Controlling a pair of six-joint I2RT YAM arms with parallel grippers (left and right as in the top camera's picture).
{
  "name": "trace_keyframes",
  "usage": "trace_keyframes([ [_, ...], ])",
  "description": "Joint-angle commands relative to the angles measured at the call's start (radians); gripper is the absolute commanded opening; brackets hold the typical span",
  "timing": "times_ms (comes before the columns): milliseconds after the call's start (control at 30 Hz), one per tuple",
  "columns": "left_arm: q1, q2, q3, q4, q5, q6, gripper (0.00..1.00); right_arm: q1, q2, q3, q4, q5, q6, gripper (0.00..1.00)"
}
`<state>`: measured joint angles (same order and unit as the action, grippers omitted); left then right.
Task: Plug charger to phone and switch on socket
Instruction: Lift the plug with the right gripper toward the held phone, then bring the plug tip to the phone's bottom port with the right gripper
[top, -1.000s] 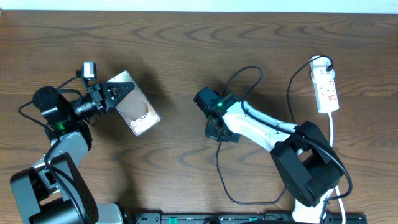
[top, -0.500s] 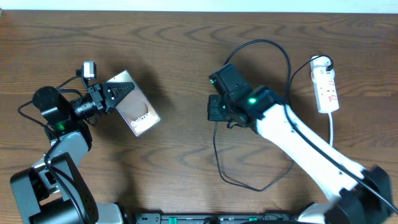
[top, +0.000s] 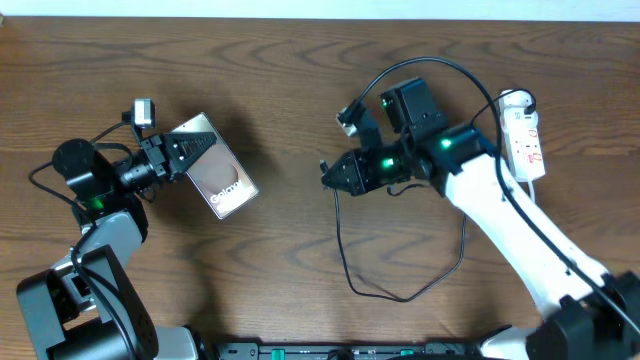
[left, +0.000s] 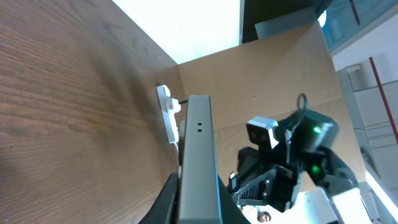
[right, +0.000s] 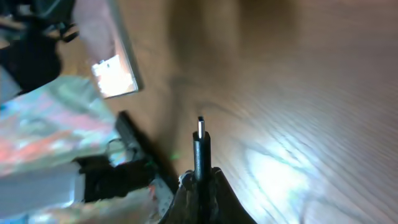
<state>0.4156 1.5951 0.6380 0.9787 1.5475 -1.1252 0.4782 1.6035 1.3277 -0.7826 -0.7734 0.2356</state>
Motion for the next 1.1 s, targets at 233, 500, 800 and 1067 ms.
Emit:
trace_keyframes([
  [233,0.005,-0.007,0.001,0.011,0.024,0.004,0.07,-0.031,0.380,0.013,0.080,-0.679,-0.361,0.01],
  [500,0.005,-0.007,0.001,0.011,0.024,0.007,0.08,0.022,0.578,0.013,0.080,-0.789,-0.661,0.01],
  [800,0.005,-0.007,0.001,0.011,0.024,0.019,0.07,0.130,0.592,0.013,0.168,-0.788,-0.801,0.01],
  [1067,0.005,-0.007,0.001,0.011,-0.022,0.040,0.07,0.146,0.592,0.013,0.284,-0.787,-0.700,0.01],
])
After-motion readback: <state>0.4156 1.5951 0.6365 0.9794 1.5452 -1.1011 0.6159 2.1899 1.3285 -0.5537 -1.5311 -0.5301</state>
